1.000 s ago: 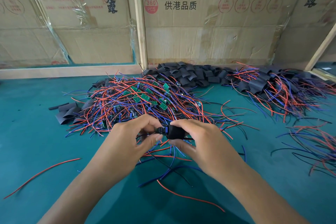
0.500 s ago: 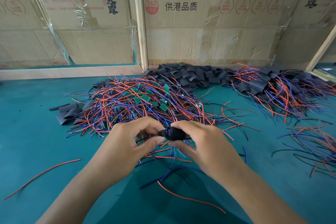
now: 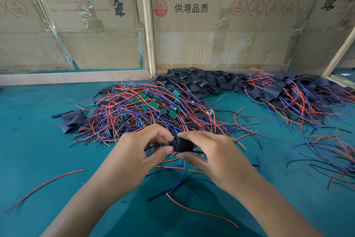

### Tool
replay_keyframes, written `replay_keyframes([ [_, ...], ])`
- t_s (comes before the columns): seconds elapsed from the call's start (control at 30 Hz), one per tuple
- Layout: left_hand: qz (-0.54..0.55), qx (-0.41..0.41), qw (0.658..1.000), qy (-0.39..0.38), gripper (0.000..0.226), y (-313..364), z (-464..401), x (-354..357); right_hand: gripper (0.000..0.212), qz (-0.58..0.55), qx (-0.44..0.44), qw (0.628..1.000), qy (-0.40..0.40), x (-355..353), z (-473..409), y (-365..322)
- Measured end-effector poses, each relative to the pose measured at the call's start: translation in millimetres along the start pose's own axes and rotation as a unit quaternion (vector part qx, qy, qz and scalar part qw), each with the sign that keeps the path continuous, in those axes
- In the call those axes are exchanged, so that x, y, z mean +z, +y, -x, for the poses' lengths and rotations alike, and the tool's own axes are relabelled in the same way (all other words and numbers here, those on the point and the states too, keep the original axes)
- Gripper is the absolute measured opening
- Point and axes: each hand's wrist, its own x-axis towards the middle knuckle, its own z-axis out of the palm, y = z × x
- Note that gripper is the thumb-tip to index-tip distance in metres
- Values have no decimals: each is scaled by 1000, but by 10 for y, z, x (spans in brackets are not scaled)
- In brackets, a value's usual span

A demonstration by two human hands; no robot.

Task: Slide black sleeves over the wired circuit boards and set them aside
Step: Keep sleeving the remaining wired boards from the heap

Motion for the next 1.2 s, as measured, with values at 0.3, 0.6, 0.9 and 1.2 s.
replay_keyframes([
  [0.3,56,6,998,14,16,59,0,21,40,-19,1,999,29,-29,2,-6],
  [0.6,45,14,999,-3,20,55,-2,30,43,-11,1,1000,26,-35,-7,-41],
  [0.9,97,-52,993,-47,21,-52,-21,119,25,81,8,997,-5,43,31,-95],
  [1.2,161,-74,982,-59,26,-125,-31,106,12,-2,14,1000,-11,62,16,-131],
])
